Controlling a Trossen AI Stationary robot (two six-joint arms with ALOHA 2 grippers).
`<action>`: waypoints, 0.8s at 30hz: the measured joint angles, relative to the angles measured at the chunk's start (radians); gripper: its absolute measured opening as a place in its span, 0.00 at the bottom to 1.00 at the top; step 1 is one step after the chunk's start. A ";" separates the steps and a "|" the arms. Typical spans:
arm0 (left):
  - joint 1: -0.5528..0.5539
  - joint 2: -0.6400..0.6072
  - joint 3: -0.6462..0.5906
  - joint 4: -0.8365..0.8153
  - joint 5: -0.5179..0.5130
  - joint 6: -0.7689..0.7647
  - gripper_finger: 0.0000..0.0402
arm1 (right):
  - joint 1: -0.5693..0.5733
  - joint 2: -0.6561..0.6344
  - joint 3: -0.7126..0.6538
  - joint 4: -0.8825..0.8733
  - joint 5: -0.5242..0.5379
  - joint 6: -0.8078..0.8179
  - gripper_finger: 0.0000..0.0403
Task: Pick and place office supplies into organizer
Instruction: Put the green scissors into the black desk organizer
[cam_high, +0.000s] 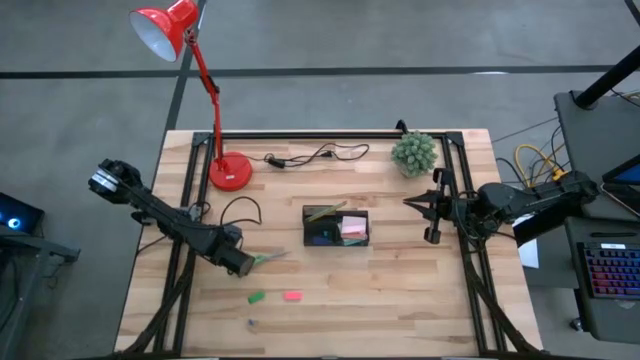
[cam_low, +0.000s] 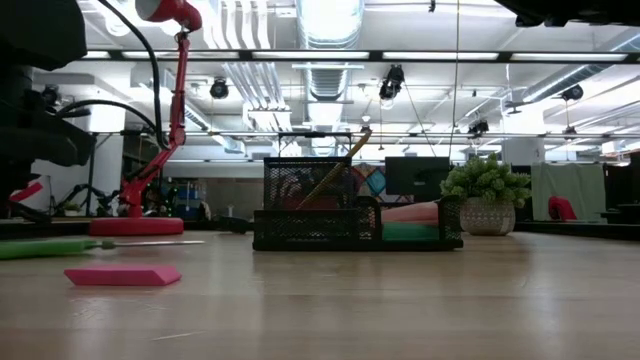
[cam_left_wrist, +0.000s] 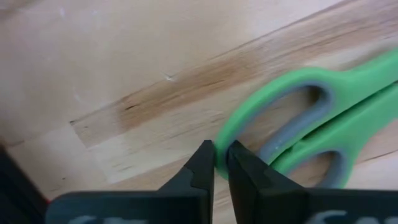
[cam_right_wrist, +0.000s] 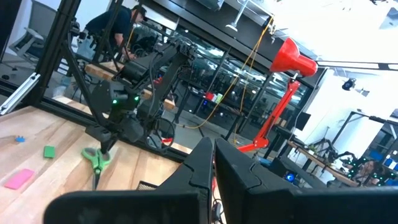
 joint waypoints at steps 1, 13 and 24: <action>0.000 -0.003 0.000 -0.001 0.000 0.001 0.01 | 0.000 0.000 0.000 0.000 0.000 0.000 0.02; 0.007 -0.103 0.012 -0.066 -0.032 0.025 0.00 | 0.000 0.000 0.000 0.000 0.000 0.000 0.02; 0.013 -0.252 0.048 -0.093 -0.139 0.065 0.00 | 0.000 0.000 0.000 0.000 0.000 0.003 0.02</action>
